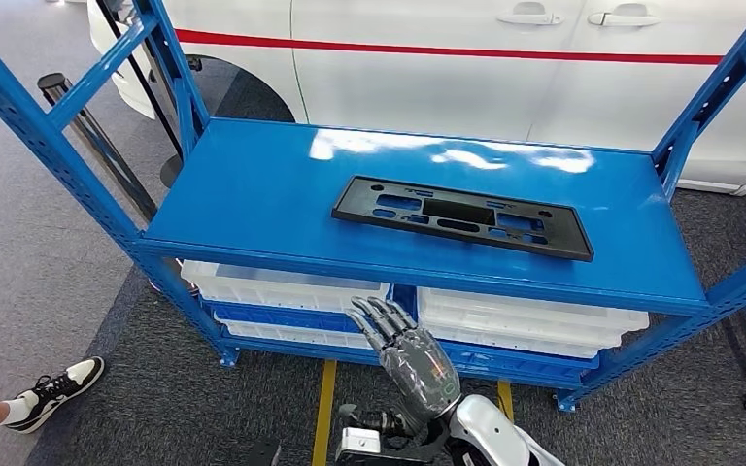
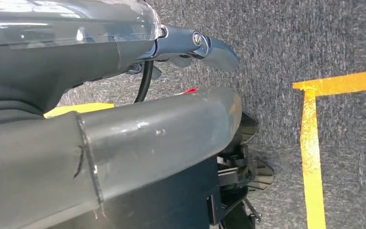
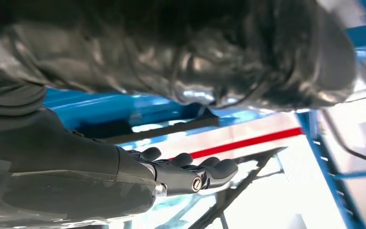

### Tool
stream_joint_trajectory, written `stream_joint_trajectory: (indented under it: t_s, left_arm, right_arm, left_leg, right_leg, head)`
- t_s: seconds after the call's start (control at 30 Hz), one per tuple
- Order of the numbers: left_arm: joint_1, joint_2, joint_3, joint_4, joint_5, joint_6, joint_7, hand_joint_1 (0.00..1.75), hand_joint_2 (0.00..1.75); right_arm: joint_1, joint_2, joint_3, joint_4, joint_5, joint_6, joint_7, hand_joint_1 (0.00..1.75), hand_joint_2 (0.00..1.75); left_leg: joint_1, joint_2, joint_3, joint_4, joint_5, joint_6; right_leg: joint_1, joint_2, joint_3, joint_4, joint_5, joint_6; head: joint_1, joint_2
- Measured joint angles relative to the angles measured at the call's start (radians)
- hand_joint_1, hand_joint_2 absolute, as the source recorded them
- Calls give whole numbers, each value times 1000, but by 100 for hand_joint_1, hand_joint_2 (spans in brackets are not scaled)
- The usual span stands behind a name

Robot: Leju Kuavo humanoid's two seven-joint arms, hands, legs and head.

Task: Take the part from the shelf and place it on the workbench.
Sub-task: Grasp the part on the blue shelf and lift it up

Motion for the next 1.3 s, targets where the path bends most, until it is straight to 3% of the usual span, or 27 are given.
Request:
stream_joint_trajectory:
  t_s: [0.17, 0.3, 0.5, 0.63, 0.87, 1.13, 1.27, 1.3]
  left_arm:
    - [3, 0, -6, 0, 38, -70, 15, 0, 0]
    - [2, 1, -1, 0, 92, -151, 43, 0, 0]
    - [1, 2, 6, 0, 104, -162, 50, 0, 0]
    - [2, 2, 8, 0, 121, -163, 53, 0, 0]
    - [4, 5, 15, 0, 142, -164, 47, 0, 0]
    - [4, 5, 16, 0, 146, -161, 44, 0, 0]
    - [4, 5, 16, 0, 151, -157, 43, 0, 0]
    - [4, 5, 16, 0, 152, -157, 43, 0, 0]
  right_arm:
    - [-21, 0, 16, 62, 13, -26, 39, 0, 0]
    - [-98, 0, 10, 124, -26, -22, 50, 0, 0]
    - [-141, 1, -20, 184, -39, -22, 101, 0, 0]
    - [-137, 2, -112, 209, -79, -60, 133, 0, 0]
    - [-103, 1, -315, 195, -140, -109, 97, 0, 0]
    - [-64, 1, -392, 175, -110, -100, 80, 0, 0]
    - [-51, 1, -398, 169, -104, -84, 76, 0, 175]
    - [-49, 1, -398, 168, -104, -81, 76, 0, 175]
  left_leg:
    - [0, 0, -2, 0, 0, 0]
    - [0, 0, 0, 0, 0, 0]
    - [0, 0, 3, 1, 0, 0]
    - [0, 0, 4, 1, 0, 0]
    - [0, 0, 4, 1, 0, 0]
    - [0, 0, 4, 1, 0, 0]
    - [0, 0, 4, 1, 0, 0]
    - [0, 0, 4, 1, 0, 0]
  right_leg:
    - [0, 0, 0, 0, 0, 0]
    - [0, 1, 0, 0, 0, 0]
    - [0, -1, 1, 0, 0, 0]
    - [0, -1, 1, 0, 0, 0]
    - [-1, -1, 1, 0, 0, 0]
    - [-1, -1, 1, 0, 0, 0]
    - [-1, 0, 1, 0, 0, 0]
    - [-1, 0, 1, 0, 0, 0]
  head:
    - [0, 0]
    - [0, 0]
    - [0, 0]
    - [0, 0]
    - [0, 0]
    - [0, 0]
    - [0, 0]
    - [0, 0]
